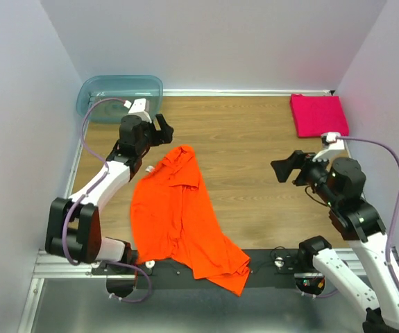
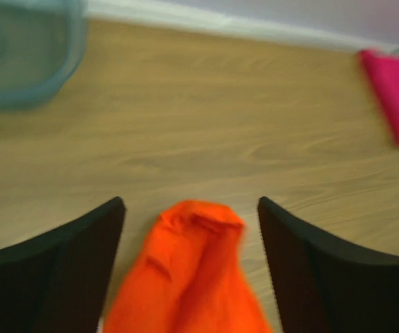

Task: Fold and stack the t-shirts
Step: Move the tshirt to the center of the board, then flatten the tshirt out

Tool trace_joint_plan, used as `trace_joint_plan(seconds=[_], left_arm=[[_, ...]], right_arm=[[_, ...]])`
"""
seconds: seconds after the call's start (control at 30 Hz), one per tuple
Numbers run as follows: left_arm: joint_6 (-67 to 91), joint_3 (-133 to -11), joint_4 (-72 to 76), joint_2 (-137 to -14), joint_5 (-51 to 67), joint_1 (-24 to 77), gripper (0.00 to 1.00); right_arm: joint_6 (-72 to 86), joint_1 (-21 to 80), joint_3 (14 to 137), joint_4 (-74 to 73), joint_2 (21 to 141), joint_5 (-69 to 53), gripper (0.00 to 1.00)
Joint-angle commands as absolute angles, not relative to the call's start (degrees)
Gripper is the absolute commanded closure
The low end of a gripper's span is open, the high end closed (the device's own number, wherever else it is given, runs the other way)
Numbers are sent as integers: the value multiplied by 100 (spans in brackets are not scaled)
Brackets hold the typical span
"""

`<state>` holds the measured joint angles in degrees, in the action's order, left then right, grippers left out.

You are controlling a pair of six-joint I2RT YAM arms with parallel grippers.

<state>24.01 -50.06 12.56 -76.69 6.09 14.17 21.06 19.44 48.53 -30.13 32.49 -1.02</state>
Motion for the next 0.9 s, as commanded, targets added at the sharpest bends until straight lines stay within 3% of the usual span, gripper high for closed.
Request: trace_joint_plan(seconds=[0.0,0.2,0.4,0.53,0.57,0.63,0.87], left_arm=[[2301,-5282,1074,-7603,-438,1345,7],[2786,-5406,-444,-6883,-1062,1423,9],[3382,-4238,-844,-6399,-650,1678,18],[3972,-3490,-581,-6442,-247,1775,19],[4077,-3272,-484,-6486,-220,1767,21],[4280,-3112,-256,-6626,-298,1767,28],[4474,-3199,-26,-7460,-343,1740,33]], right_arm=[[2232,1978,4693,-3305,3812,-912,0],[2180,1978,4580,-3305,4771,-1685,0],[2004,2091,4184,-3165,5993,-2416,1],[2039,2698,4008,-2953,6582,-2444,23],[2065,3055,4008,-2910,6731,-2409,35],[2214,3678,4043,-2699,7135,-2251,47],[2338,4824,4499,-2180,8488,-2162,58]])
